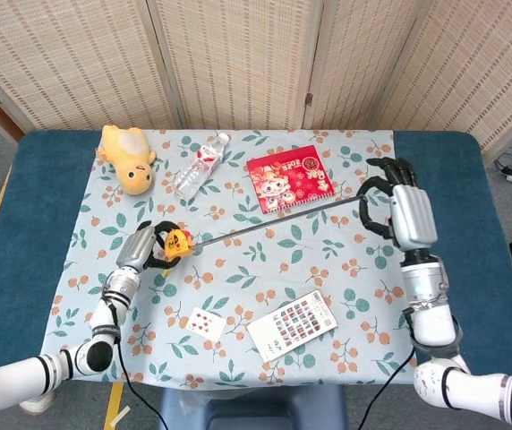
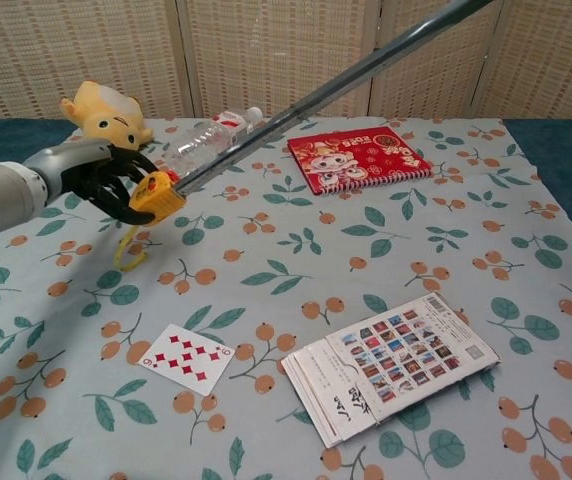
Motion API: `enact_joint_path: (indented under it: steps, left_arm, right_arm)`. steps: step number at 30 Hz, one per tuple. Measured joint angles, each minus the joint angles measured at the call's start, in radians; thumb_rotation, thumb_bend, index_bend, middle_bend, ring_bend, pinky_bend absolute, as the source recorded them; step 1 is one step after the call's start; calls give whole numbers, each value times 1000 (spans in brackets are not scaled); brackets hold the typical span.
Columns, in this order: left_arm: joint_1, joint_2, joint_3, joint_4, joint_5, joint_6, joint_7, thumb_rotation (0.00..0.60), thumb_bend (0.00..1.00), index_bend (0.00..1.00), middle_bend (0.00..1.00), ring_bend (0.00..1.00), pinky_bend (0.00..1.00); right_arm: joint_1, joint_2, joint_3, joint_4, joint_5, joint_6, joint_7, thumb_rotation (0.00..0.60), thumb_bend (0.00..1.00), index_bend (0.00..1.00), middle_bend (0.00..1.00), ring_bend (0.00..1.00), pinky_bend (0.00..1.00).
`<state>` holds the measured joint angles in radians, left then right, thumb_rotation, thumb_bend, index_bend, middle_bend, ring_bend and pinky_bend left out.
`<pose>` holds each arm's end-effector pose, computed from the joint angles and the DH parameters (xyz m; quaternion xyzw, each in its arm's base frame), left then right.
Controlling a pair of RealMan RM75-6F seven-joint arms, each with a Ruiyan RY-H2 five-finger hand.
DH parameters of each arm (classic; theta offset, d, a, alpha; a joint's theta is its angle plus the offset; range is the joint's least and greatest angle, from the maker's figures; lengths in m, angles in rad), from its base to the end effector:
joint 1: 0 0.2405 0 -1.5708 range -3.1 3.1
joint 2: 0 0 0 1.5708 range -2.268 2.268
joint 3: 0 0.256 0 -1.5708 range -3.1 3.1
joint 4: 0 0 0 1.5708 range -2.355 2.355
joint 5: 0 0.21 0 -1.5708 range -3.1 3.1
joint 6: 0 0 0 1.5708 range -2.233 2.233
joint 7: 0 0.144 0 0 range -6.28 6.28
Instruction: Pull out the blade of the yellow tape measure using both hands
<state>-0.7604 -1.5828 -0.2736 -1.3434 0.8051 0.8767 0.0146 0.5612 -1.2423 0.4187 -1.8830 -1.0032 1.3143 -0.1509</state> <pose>-0.1823 0.3827 -0.0095 -0.5664 -0.5921 -0.4074 0.4034 -0.1400 -0.3384 0.1441 0.5011 -0.4452 0.5659 0.4801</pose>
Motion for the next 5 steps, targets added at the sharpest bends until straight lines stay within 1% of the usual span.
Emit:
enact_joint_path:
  steps: [5]
  left_arm:
    - [6, -1, -3, 1, 4, -6, -3, 600, 431, 597, 532, 484, 81]
  right_arm:
    - [-46, 63, 16, -11, 0, 10, 62, 600, 616, 641, 220, 108, 0]
